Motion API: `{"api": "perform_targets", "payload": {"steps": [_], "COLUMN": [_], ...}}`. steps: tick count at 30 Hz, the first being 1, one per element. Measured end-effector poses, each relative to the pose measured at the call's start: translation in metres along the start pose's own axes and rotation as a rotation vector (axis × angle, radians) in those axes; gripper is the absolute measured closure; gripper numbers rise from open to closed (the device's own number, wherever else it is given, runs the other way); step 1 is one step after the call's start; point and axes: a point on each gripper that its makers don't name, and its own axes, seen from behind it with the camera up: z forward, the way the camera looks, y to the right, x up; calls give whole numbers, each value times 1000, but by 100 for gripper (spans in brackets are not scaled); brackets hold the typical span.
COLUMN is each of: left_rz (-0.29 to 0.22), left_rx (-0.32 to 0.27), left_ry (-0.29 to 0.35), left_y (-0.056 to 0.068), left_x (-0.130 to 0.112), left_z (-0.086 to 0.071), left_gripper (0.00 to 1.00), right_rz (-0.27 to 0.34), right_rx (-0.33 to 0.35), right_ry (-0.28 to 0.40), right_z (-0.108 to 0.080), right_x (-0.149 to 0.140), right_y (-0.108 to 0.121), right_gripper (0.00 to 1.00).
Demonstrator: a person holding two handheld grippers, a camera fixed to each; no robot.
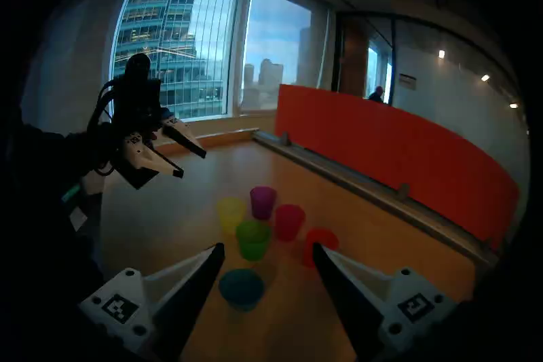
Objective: Pour water
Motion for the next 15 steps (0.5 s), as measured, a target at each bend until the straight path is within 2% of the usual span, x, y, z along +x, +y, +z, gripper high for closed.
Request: {"api": "perform_targets", "payload": {"steps": [15], "left_rz": [-4], "left_rx": [-1], "left_ry": [-40], "left_y": [2], "left_x": [-23], "left_z": [10], "left_gripper": [6], "right_rz": [-3], "right_rx": [39], "right_ry": [-61], "right_z": [16], "right_x": [-31], "right_y": [-16], "right_gripper": [0]}}
